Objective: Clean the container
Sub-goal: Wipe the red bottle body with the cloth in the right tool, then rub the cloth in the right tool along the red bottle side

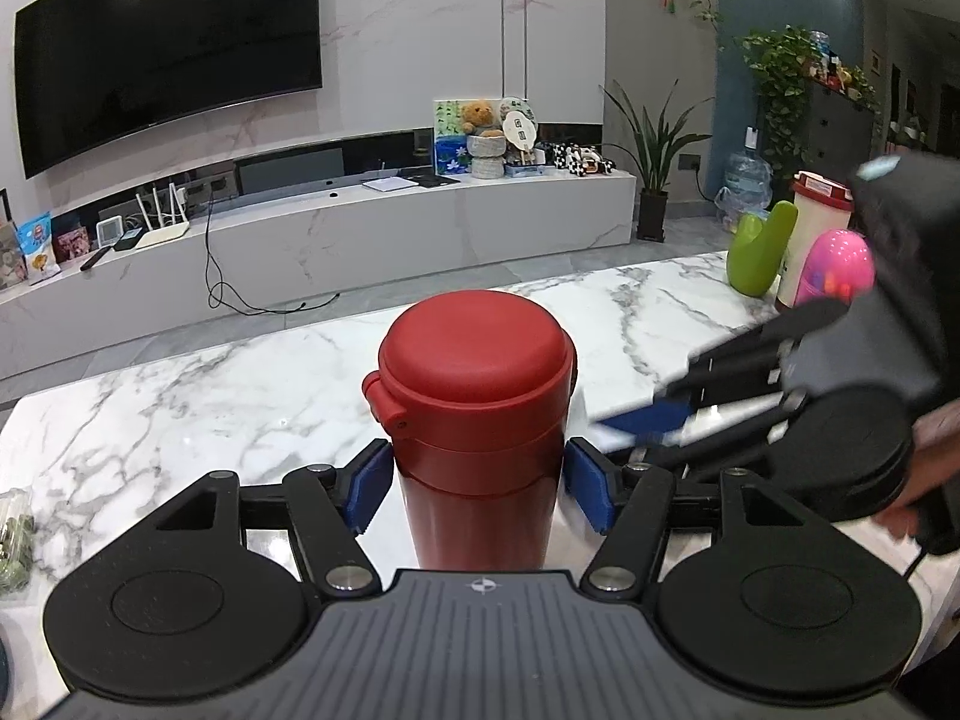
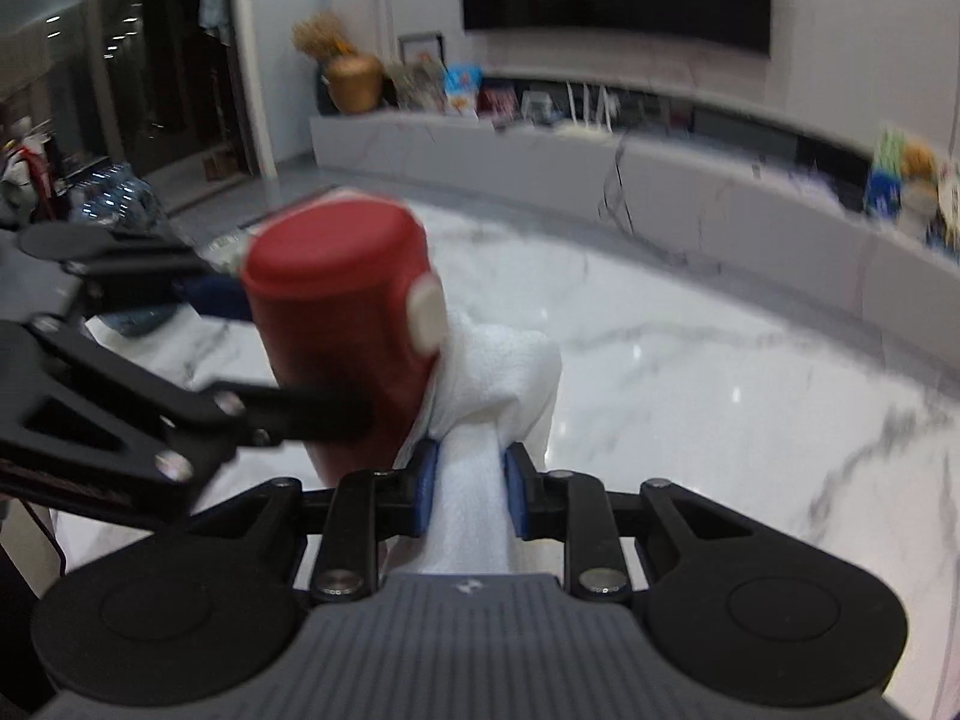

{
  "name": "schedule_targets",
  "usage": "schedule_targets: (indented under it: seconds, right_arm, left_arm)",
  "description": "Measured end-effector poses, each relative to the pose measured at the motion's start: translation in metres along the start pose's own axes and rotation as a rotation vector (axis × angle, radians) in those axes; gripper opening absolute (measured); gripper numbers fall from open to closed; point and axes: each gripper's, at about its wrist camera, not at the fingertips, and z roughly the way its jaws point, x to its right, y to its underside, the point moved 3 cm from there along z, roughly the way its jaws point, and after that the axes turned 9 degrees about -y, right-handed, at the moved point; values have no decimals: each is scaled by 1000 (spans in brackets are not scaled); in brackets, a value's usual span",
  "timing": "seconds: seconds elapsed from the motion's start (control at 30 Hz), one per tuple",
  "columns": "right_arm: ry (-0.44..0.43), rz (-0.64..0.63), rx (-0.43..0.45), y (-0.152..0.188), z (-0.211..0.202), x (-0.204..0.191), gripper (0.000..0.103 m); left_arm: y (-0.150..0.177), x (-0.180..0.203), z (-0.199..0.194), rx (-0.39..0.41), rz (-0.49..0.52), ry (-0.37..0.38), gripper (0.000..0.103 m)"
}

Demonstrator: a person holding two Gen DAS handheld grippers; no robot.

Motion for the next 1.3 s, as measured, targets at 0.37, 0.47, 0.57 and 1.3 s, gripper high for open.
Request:
schedule_targets:
  seconds: [0.37, 0.47, 0.57, 1.3]
  right_arm:
    - [5, -63, 4, -7, -6, 0, 27]
    - [-3, -48, -34, -3, 5, -1, 27]
    - [-17, -19, -73, 3, 16, 1, 27]
    - [-44, 31, -270, 32, 43, -7, 27]
  left_arm:
    - [1, 1, 0, -1, 14, 0, 61]
    - [2, 0, 0, -1, 6, -9, 61]
    - [2, -2, 0, -5, -26, -27, 63]
    - [2, -1, -5, -17, -75, -34, 69]
